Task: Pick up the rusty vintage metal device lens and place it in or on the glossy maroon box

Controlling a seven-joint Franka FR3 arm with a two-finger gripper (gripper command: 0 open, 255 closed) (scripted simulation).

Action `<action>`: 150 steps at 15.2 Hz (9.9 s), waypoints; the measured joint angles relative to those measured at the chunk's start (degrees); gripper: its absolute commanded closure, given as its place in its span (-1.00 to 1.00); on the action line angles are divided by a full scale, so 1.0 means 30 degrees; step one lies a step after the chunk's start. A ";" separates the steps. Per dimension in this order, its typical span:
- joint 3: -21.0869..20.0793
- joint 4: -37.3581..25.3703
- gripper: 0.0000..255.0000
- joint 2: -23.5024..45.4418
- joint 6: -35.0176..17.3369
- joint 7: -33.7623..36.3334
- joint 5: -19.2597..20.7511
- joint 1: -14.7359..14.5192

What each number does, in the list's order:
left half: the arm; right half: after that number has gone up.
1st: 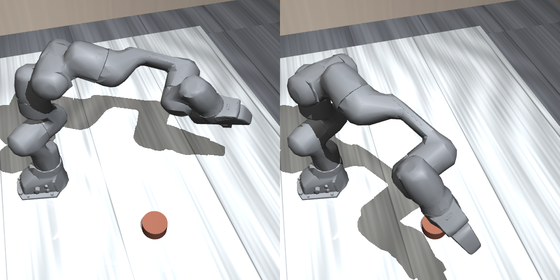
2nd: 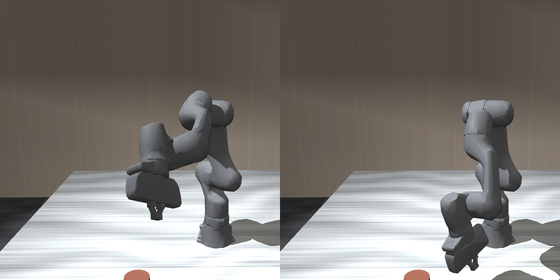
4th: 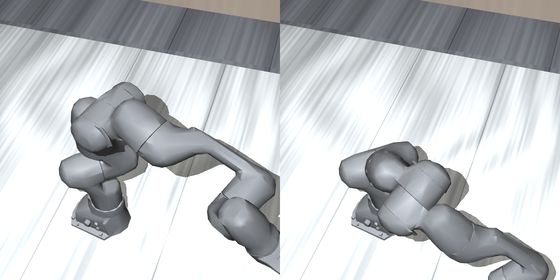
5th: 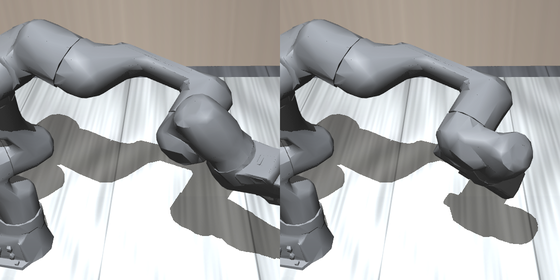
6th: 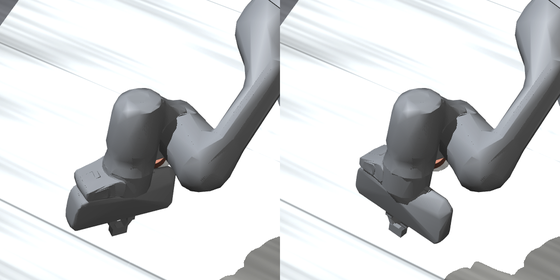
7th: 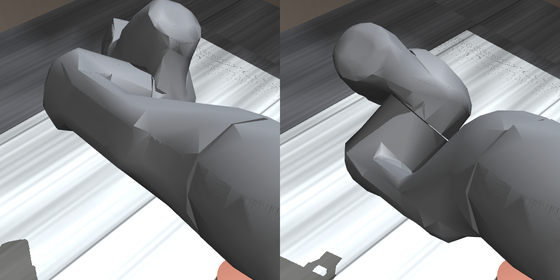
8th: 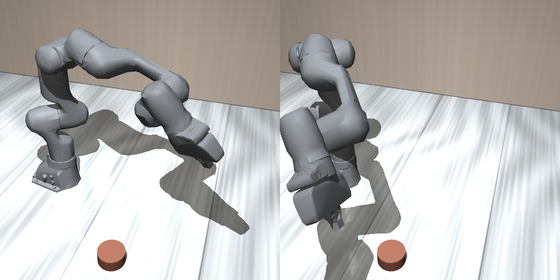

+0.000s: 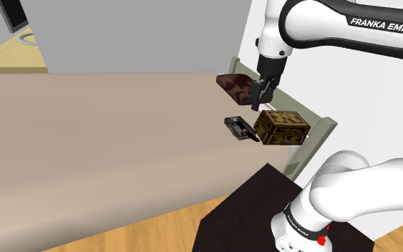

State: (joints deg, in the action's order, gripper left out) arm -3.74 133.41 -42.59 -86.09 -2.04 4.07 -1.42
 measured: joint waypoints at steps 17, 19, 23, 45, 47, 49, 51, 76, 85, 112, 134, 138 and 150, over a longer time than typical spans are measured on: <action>0.3955 0.1545 -1.00 0.6529 -0.7127 -0.1666 0.1300 0.2321; 0.4510 0.1313 -1.00 0.7793 -0.8031 -0.2016 0.1316 0.2614; 0.5445 0.0831 -1.00 1.0099 -0.9567 -0.2638 0.1106 0.3110; 0.7125 -0.4788 -1.00 2.2815 -1.4643 -0.6680 -0.3203 0.6392; 0.7026 -0.4628 -1.00 2.3199 -1.5170 -0.6754 -0.3357 0.6450; 0.6994 -0.4486 -1.00 2.3337 -1.5444 -0.6807 -0.3414 0.6485; 0.6982 -0.4470 -1.00 2.3375 -1.5503 -0.6814 -0.3430 0.6489; 0.7425 -0.4373 1.00 2.1305 -1.3584 -0.6381 -0.2682 0.6108; 0.7731 -0.4696 1.00 1.9621 -1.1656 -0.6085 -0.2037 0.5906; 0.8592 -0.7329 1.00 1.6563 -0.6194 -0.6764 -0.0703 0.6321; 1.1246 -0.9935 1.00 2.0165 -0.7440 -1.4064 -0.1296 1.0920; 1.1155 -0.9466 1.00 2.0571 -0.8278 -1.4068 -0.1495 1.0970; 1.1035 -0.8940 -1.00 2.1145 -0.9326 -1.4157 -0.1768 1.1086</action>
State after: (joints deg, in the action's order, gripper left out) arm 29.36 106.59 20.85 -114.07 -44.51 -1.24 31.84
